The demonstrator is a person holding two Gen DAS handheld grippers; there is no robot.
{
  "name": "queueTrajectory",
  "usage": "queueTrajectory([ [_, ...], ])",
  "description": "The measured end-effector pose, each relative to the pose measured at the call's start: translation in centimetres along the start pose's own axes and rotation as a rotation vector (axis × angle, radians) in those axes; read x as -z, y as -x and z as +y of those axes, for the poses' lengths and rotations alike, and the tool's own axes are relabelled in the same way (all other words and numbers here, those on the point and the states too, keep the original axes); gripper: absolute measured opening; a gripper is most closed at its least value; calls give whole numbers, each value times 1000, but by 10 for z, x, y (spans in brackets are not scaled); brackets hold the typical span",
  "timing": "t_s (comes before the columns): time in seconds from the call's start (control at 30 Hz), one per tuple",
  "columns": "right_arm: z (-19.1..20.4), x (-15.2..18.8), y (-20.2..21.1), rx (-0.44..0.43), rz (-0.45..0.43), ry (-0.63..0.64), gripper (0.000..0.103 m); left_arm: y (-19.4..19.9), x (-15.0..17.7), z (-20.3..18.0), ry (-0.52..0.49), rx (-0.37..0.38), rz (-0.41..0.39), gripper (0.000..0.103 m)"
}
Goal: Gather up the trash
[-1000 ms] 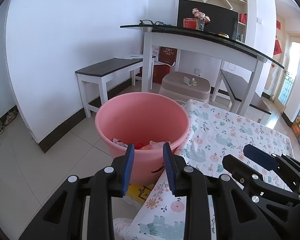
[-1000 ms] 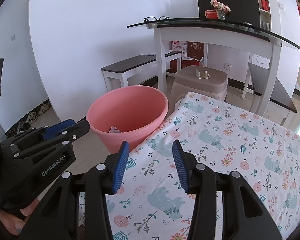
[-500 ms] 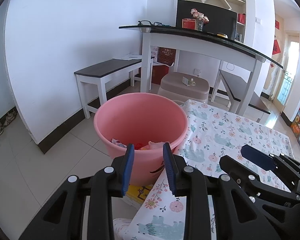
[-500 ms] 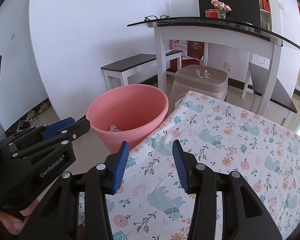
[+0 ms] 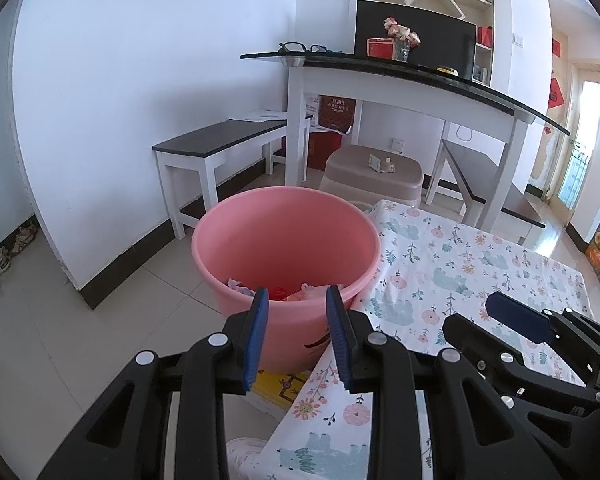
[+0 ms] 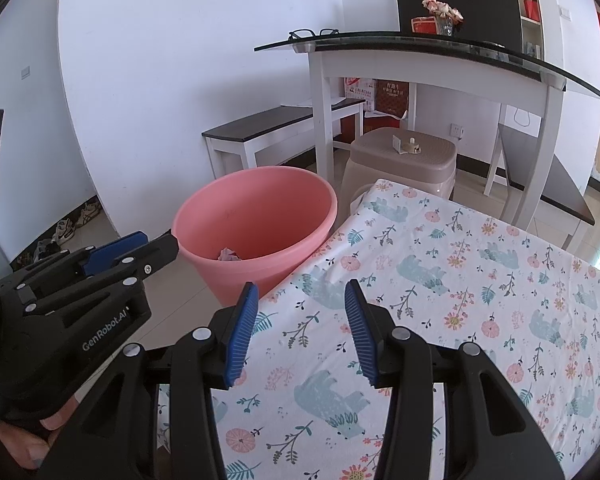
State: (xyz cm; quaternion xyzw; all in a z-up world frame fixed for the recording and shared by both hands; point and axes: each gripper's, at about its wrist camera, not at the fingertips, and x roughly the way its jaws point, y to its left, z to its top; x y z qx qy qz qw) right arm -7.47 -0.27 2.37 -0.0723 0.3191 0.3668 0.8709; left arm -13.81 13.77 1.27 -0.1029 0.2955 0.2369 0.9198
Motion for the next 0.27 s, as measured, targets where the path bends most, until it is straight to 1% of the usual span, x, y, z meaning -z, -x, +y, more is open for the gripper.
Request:
queueTrajectory([
  [0.27,0,1,0,0,0,0,46,-4,1,0,-3,2,14,29],
])
